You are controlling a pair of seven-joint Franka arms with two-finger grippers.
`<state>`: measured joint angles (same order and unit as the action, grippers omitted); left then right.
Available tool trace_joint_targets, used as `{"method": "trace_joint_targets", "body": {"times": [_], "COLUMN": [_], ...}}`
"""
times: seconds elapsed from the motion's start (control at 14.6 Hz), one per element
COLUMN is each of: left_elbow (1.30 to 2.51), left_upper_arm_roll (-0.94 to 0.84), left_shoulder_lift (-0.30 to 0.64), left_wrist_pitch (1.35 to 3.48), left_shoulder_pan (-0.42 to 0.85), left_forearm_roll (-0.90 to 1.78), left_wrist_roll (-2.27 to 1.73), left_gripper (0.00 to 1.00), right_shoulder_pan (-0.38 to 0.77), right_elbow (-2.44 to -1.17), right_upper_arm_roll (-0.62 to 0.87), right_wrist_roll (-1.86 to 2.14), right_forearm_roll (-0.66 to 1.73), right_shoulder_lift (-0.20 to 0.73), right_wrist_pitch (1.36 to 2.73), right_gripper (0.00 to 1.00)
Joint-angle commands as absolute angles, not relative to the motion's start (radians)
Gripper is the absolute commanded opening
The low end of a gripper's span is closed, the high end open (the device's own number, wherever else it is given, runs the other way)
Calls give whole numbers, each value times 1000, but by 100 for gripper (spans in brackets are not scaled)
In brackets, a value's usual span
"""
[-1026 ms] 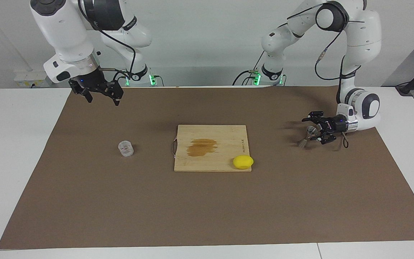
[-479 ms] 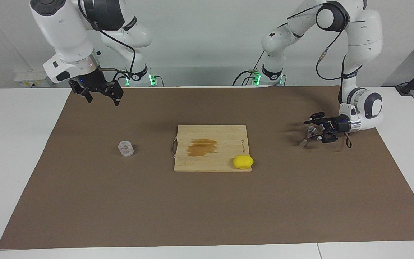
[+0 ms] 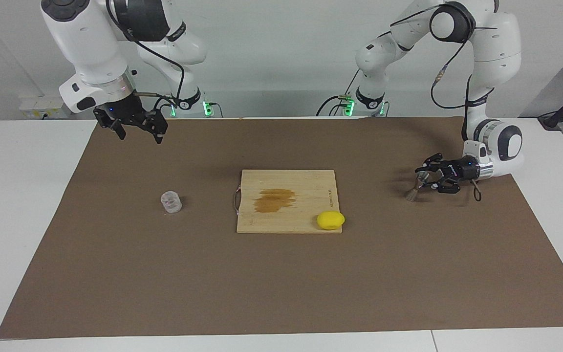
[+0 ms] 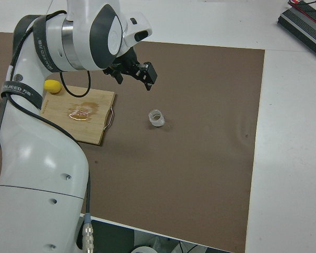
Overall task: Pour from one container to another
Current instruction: 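Close the left gripper on the metal cup, then carry the metal cup with the left gripper onto the cutting board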
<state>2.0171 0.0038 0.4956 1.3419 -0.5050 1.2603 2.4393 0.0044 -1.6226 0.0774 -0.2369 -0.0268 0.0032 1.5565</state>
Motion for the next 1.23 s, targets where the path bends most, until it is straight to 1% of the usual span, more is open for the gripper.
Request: {"method": "trace_joint_targets", "body": {"times": [0.0,0.14,0.48,0.68,1.16], "left_elbow": [2008,2002,2000,2002,2017], "left_upper_arm_roll": [2,2,2,2,-2], "left_shoulder_lift": [500,500,500,500,463], "left_wrist_pitch": [1356,1364,1364,1361,1356], "left_shoulder_pan": [-511,-508,-505,-494,-436], "left_forearm_roll": [1278,1288,1296,1296,1308], "left_wrist_roll": [2456,2453,2453,2445,2367], "left_gripper": [54,53,33,29,29], "right_shoulder_pan": [-8,-8,-8,-8,-8], "right_elbow": [-1651,-1651,-1651,-1651,-1651], "right_upper_arm_roll": [78,78,78,78,78], "right_wrist_roll": [-221,-219,-219,-221,-219], "right_forearm_roll": [-11,-9,-11,-11,-11], "right_shoulder_lift": [-20,-20,-20,-20,-20], "right_wrist_pitch": [1578,1578,1578,1578,1578], "right_gripper": [100,100,100,100,100]}}
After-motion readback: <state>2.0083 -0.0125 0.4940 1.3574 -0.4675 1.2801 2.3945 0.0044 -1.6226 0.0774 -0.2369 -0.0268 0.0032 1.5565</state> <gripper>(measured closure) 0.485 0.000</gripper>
